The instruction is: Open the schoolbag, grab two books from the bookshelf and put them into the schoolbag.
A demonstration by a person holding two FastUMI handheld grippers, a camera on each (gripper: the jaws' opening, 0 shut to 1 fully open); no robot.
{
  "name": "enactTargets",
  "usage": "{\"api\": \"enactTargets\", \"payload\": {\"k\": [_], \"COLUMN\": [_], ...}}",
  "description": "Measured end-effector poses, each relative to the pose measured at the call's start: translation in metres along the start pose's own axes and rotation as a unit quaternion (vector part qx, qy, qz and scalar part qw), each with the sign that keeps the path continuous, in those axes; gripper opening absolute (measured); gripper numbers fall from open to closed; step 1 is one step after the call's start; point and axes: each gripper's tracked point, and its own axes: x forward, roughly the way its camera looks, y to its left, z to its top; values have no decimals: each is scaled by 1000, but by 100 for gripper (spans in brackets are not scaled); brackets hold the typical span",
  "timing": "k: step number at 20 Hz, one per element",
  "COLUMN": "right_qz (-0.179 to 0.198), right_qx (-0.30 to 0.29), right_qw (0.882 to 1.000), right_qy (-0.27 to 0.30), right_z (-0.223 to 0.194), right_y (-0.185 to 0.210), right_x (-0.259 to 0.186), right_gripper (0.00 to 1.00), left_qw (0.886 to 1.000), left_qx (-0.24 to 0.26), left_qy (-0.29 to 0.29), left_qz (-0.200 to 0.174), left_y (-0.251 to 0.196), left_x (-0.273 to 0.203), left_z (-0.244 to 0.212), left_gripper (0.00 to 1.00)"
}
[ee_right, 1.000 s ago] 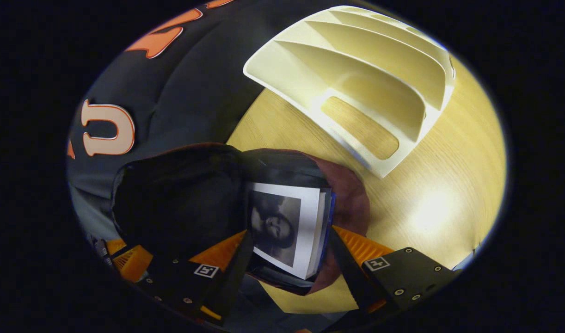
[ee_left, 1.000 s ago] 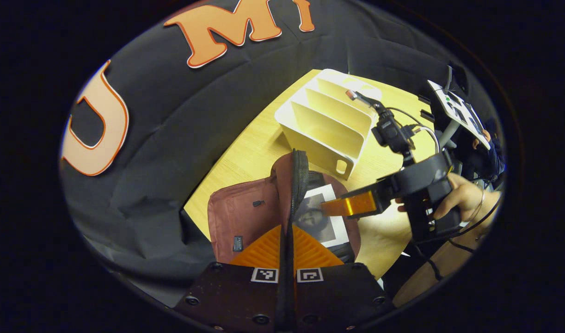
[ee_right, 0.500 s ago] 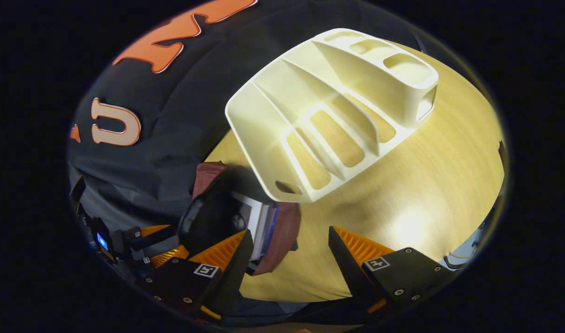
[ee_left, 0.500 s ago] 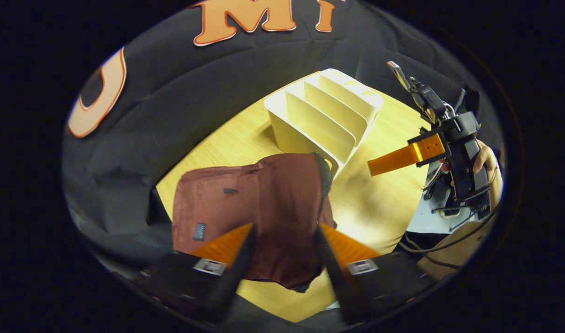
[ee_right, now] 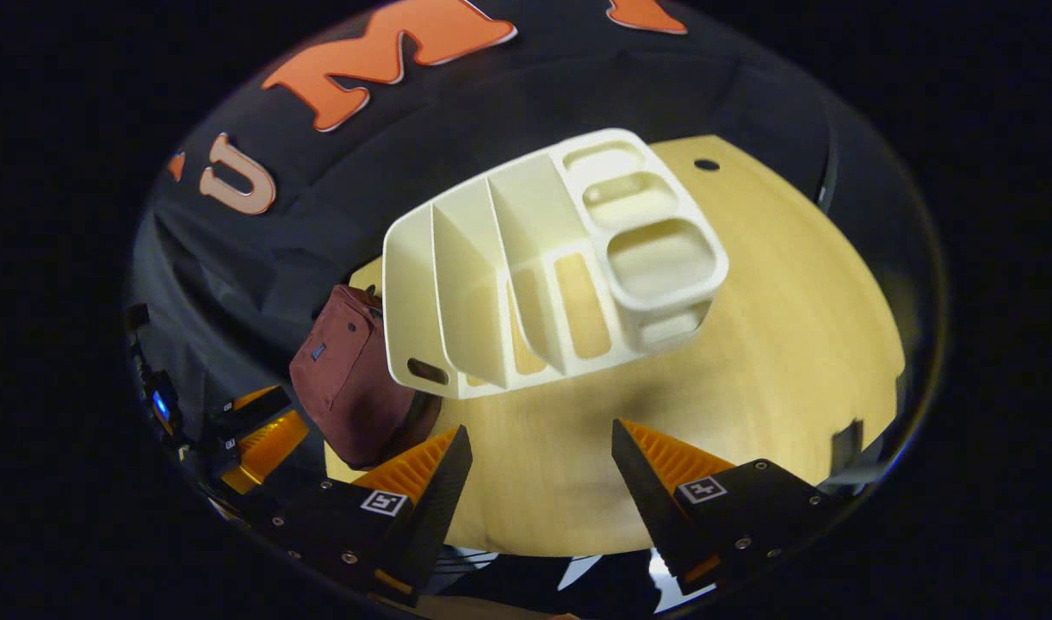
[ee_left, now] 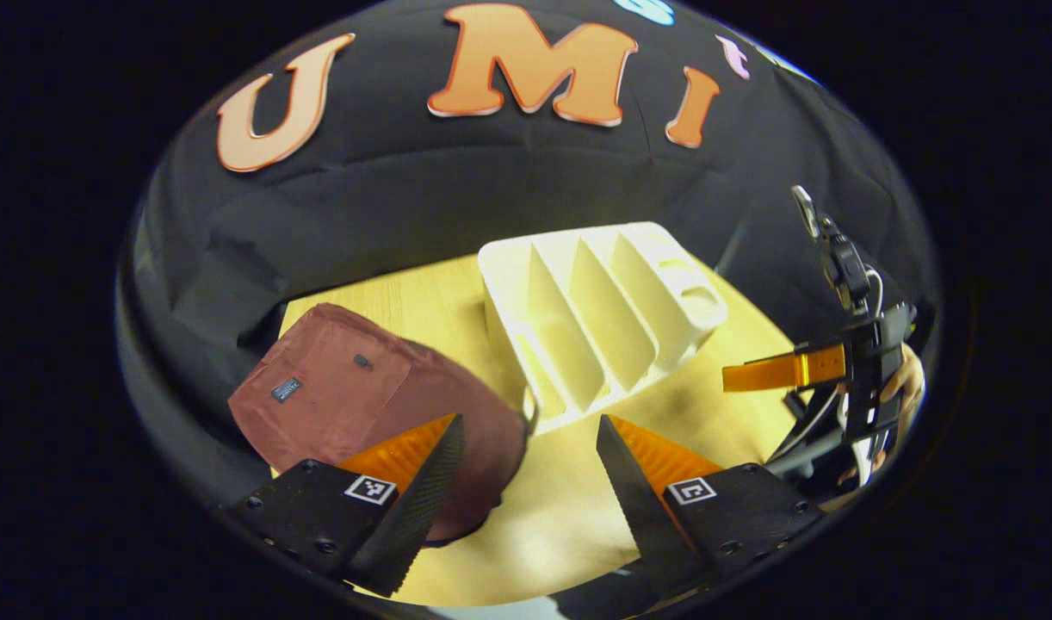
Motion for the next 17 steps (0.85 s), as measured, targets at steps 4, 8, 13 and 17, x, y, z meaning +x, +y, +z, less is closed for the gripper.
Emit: {"api": "enactTargets", "payload": {"k": [4, 8, 13, 17], "right_qz": [29, 45, 46, 16], "right_qx": [-55, -65, -84, -116], "right_qw": [988, 965, 929, 907], "right_qy": [-141, -250, -357, -405], "right_z": [70, 92, 114, 115], "right_y": [-1, 14, 8, 8], "right_x": [-62, -92, -136, -153], "right_gripper": [98, 97, 97, 97], "left_qw": [994, 982, 964, 954], "left_qx": [-28, -25, -27, -24], "left_qy": [-99, -174, -246, -281], "left_qz": [25, 62, 102, 98], "left_y": [-14, 5, 16, 8], "left_x": [-6, -1, -12, -29], "left_z": [14, 16, 30, 45], "left_gripper": [98, 98, 98, 97]}}
